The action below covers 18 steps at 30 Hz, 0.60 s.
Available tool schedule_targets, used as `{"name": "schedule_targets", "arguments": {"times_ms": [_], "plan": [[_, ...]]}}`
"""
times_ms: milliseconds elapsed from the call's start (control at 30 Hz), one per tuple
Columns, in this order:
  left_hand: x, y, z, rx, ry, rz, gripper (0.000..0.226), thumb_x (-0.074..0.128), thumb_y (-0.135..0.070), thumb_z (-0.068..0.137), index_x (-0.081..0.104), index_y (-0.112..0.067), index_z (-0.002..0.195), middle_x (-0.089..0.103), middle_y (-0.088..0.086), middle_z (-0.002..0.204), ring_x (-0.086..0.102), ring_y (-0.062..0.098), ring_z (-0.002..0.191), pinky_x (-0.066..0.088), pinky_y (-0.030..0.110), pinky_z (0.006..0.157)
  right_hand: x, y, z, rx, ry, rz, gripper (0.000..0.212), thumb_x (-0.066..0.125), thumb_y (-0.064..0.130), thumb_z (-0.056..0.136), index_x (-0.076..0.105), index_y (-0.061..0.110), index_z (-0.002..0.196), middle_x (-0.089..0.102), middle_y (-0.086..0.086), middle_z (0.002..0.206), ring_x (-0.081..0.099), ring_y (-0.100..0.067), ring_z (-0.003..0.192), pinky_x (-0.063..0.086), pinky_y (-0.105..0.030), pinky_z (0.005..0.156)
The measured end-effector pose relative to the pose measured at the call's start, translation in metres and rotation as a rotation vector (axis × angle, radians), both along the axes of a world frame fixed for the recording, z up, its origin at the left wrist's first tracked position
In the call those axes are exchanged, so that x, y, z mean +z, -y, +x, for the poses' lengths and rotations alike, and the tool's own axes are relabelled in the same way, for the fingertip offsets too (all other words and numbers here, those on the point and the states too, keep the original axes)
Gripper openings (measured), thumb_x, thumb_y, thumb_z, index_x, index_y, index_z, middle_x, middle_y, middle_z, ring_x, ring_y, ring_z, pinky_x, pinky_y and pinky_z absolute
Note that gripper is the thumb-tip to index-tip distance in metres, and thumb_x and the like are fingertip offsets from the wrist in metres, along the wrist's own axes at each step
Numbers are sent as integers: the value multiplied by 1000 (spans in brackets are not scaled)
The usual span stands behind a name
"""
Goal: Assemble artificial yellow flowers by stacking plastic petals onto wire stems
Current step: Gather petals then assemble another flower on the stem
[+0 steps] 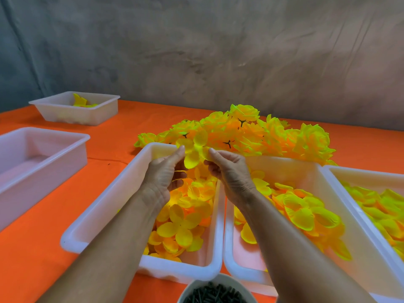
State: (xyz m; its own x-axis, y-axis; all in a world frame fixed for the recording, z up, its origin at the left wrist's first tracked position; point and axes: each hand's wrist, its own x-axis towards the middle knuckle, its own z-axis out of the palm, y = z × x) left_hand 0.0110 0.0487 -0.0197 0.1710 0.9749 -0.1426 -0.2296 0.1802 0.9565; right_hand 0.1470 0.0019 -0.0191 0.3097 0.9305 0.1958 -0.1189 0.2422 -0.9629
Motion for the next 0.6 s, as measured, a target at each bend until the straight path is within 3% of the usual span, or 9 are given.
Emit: {"name": "schedule_targets", "arguments": {"times_ms": [100, 267, 400, 500, 600], "plan": [[4, 5, 0, -110, -12, 48, 54, 76, -57, 45, 65, -20, 84, 68, -1, 70, 60, 11, 54, 42, 22, 42, -2, 0, -1, -71, 31, 37, 13, 61, 13, 90, 70, 7, 83, 63, 0, 63, 52, -4, 54, 43, -15, 53], [1, 3, -1, -68, -21, 90, 10, 74, -26, 73, 67, -18, 75, 70, -3, 64, 57, 6, 51, 42, 19, 45, -4, 0, -3, 45, 136, 83, 17, 64, 8, 87, 73, 22, 83, 65, 7, 63, 54, -8, 59, 43, -21, 56], [-1, 3, 0, -64, -72, 133, 8, 71, -19, 80, 68, -18, 73, 66, -3, 58, 54, 7, 51, 41, 21, 49, -3, 1, -4, 40, 201, 69, 25, 65, 12, 87, 75, 31, 75, 66, 8, 65, 56, -9, 62, 44, -28, 61], [-3, 5, 2, -97, -124, 196, 9, 72, -17, 79, 69, -19, 71, 66, -4, 58, 57, 5, 52, 42, 22, 53, -1, 1, -5, 30, 147, 58, 15, 63, 19, 89, 73, 20, 78, 65, -8, 76, 56, -23, 71, 43, -37, 67], [-3, 5, 2, -118, -125, 211, 5, 73, -20, 77, 69, -19, 73, 68, -4, 60, 59, 3, 53, 43, 21, 53, 1, 1, -2, 29, 68, 11, 10, 63, 15, 88, 70, 9, 85, 62, -15, 81, 52, -26, 76, 41, -38, 70]]}}
